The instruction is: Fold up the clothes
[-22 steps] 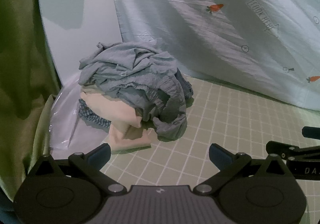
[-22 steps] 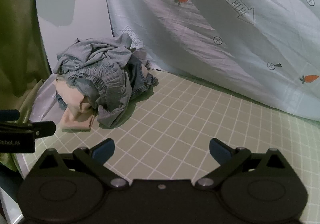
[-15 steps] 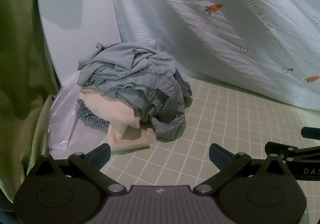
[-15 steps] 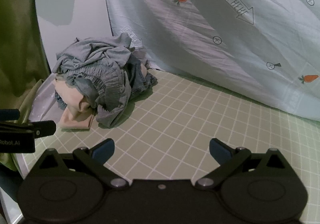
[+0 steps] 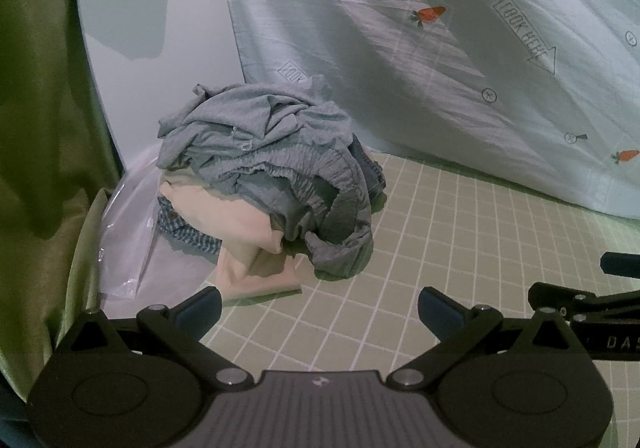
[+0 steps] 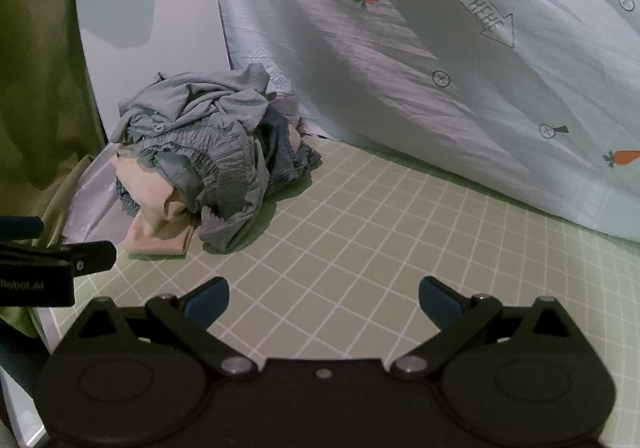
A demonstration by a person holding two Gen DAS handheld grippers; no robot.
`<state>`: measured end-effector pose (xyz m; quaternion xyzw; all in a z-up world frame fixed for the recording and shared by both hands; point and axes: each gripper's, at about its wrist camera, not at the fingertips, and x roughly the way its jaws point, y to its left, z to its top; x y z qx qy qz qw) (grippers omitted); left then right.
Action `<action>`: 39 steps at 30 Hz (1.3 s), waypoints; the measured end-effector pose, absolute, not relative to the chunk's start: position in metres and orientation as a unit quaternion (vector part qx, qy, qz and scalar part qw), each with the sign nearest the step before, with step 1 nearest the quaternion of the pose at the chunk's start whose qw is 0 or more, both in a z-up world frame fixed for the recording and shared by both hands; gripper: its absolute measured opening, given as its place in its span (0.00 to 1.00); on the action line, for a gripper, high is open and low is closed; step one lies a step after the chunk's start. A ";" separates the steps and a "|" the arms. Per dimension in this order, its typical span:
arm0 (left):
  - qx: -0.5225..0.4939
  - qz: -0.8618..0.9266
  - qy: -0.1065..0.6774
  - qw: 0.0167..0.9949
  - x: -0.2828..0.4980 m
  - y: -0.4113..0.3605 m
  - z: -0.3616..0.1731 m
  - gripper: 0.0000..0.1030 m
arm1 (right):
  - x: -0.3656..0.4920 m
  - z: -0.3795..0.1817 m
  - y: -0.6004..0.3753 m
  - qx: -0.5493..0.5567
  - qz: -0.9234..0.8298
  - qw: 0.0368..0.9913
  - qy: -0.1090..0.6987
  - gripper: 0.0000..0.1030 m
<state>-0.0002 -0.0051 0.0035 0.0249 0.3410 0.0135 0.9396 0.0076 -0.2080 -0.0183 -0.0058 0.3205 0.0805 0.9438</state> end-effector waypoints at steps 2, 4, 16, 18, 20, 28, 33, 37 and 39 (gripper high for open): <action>0.025 0.012 0.341 0.940 -0.001 -0.004 0.003 1.00 | 0.007 -0.019 -0.208 -0.005 0.079 0.944 0.321 0.99; 0.025 0.011 0.340 0.940 -0.001 -0.003 0.002 1.00 | 0.008 -0.019 -0.208 -0.004 0.079 0.944 0.322 0.99; 0.024 0.009 0.339 0.941 0.000 -0.005 0.000 1.00 | 0.010 -0.019 -0.211 0.002 0.075 0.942 0.326 0.99; 0.023 0.008 0.339 0.941 0.000 -0.005 0.000 1.00 | 0.010 -0.019 -0.211 0.003 0.075 0.942 0.326 0.99; 0.023 0.008 0.339 0.940 0.000 -0.005 0.000 1.00 | 0.010 -0.020 -0.211 0.004 0.074 0.943 0.325 0.99; 0.023 0.006 0.337 0.941 -0.001 -0.003 0.000 1.00 | 0.009 -0.022 -0.210 0.004 0.075 0.943 0.325 0.99; 0.022 0.006 0.338 0.941 0.000 -0.001 0.000 1.00 | 0.008 -0.022 -0.211 0.003 0.076 0.943 0.324 0.99; 0.023 0.007 0.338 0.941 0.000 -0.001 -0.001 1.00 | 0.009 -0.023 -0.209 0.002 0.077 0.942 0.326 0.99; 0.024 0.006 0.338 0.941 0.000 -0.001 -0.001 1.00 | 0.009 -0.023 -0.209 0.001 0.077 0.942 0.327 0.99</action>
